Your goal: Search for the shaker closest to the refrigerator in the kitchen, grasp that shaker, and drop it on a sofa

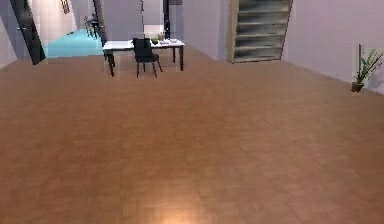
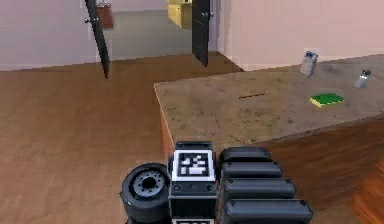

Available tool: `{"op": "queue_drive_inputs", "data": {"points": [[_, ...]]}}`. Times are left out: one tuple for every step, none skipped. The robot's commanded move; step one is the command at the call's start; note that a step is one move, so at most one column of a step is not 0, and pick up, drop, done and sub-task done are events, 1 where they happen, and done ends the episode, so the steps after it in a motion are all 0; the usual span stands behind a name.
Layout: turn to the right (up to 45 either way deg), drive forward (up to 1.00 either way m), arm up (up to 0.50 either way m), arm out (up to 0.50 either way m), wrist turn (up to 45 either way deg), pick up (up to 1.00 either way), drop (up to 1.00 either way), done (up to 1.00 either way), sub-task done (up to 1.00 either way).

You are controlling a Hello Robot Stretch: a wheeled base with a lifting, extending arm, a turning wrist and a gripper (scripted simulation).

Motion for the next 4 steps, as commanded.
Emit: {"op": "queue_drive_inputs", "data": {"points": [[-9.0,0.00,0.00,0.00,0.0,0.00,0.00,0.00,0.00],[-3.0,0.00,0.00,0.00,0.0,0.00,0.00,0.00,0.00],[0.0,0.05,0.00,0.00,0.0,0.00,0.00,0.00,0.00],[-3.0,0.00,0.00,0.00,0.0,0.00,0.00,0.00,0.00]]}}
